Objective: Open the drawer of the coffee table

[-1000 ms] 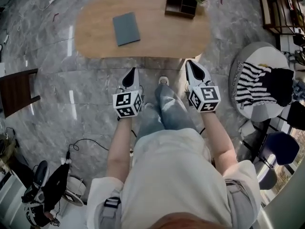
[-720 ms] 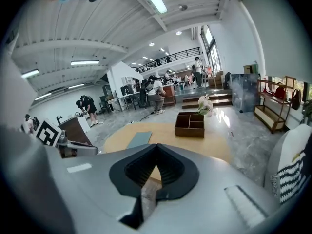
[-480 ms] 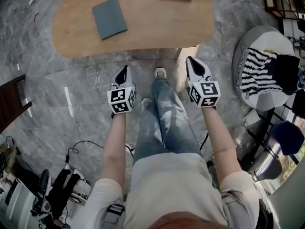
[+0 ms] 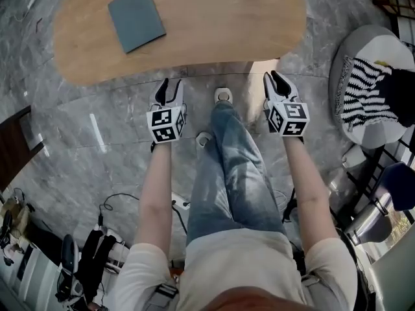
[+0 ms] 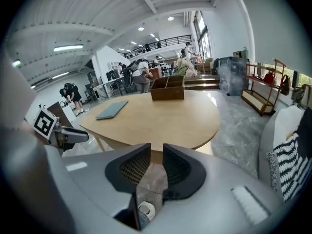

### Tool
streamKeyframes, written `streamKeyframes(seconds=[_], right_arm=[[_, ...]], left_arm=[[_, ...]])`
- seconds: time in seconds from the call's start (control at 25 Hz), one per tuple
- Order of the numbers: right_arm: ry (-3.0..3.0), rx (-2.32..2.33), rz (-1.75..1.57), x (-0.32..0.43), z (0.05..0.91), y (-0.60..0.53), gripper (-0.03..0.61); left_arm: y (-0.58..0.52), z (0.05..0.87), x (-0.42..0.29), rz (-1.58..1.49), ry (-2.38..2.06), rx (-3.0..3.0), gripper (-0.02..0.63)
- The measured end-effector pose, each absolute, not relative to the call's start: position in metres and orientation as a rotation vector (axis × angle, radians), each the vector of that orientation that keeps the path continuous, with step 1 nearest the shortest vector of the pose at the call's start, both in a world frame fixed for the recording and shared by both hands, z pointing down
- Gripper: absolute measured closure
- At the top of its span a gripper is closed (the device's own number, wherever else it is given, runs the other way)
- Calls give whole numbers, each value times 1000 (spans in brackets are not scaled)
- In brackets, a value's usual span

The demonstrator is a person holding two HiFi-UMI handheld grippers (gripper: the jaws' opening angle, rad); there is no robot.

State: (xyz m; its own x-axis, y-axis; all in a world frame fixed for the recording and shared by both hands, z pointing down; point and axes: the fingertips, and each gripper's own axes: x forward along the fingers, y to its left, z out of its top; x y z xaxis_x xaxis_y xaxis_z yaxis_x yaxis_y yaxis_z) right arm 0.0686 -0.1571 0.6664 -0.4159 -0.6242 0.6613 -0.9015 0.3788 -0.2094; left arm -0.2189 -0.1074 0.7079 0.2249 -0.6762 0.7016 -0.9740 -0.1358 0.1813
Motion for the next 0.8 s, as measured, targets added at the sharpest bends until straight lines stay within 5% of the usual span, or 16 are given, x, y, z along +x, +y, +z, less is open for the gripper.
streamKeyframes(seconds=[0.48,0.8], right_arm=[[-2100,1308,804,98,757,-168,347],[-2093,1264,772,108,789,-191,230]], left_arm=[[-138,795,-229,657,-1459,1930,165],[-159,810,-226,673,-1433,1974,90]])
